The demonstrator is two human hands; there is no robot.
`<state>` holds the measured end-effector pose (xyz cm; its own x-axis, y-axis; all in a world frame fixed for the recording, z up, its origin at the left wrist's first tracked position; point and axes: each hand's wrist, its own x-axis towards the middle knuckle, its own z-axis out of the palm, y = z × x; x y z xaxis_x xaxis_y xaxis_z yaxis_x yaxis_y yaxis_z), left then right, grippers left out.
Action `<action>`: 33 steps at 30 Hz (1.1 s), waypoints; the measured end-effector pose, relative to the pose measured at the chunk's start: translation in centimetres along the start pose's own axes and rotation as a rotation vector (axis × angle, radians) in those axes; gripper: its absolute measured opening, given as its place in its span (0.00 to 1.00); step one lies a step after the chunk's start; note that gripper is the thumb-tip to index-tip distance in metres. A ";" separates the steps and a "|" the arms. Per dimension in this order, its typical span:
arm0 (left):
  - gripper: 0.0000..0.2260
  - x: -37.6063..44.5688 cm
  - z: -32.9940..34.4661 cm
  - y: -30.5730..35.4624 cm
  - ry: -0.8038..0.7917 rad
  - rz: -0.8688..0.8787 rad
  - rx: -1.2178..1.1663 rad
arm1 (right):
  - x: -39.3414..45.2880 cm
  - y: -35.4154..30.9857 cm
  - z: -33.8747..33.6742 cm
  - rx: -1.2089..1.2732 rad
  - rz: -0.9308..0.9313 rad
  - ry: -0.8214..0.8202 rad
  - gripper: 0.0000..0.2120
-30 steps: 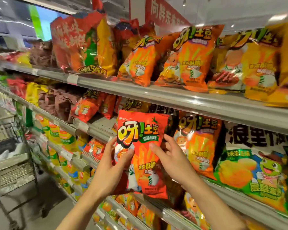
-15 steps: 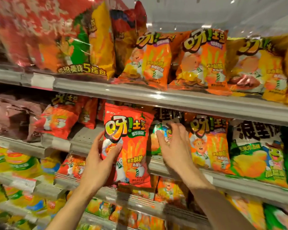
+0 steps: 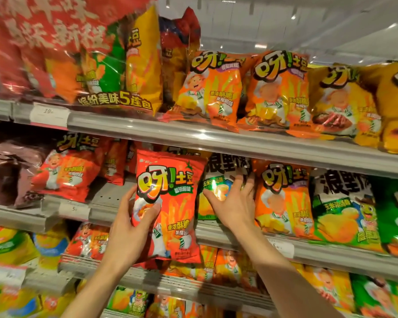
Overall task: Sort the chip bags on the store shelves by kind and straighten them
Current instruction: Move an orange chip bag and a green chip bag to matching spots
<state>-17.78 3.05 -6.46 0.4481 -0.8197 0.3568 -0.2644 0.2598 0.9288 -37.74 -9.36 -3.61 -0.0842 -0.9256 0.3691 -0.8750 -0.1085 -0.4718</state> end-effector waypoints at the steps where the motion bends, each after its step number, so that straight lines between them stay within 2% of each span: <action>1: 0.24 0.1 -0.1 -0.1 -0.004 -0.003 0.002 | 0.0 0.1 0.1 0.019 0.009 -0.009 0.54; 6: 0.21 0.2 -0.7 0.0 -0.021 -0.011 -0.008 | -0.2 -0.2 -0.2 0.008 0.003 0.016 0.50; 12: 0.24 0.7 -1.3 0.0 -0.018 0.011 0.001 | -0.5 -2.6 -0.9 -0.167 -0.063 0.139 0.42; 15: 0.22 0.7 -1.3 0.3 -0.024 0.011 0.007 | -0.3 -3.7 -1.2 -0.244 -0.100 0.144 0.41; 20: 0.23 0.8 -1.2 -0.3 -0.030 0.001 0.000 | -0.9 -3.5 -2.0 -0.300 -0.158 0.190 0.39; 24: 0.21 0.7 -1.1 -0.5 -0.036 -0.012 -0.006 | -1.7 -1.9 -3.0 -0.255 -0.146 0.235 0.37; 33: 0.24 0.9 -0.3 -0.3 -0.048 -0.001 -0.008 | -2.2 1.3 -6.4 -0.006 -0.104 0.236 0.38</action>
<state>-17.02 2.41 -6.37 0.4069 -0.8434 0.3509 -0.2567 0.2630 0.9300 -41.75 -5.14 0.07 -0.1015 -0.7993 0.5923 -0.8874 -0.1964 -0.4171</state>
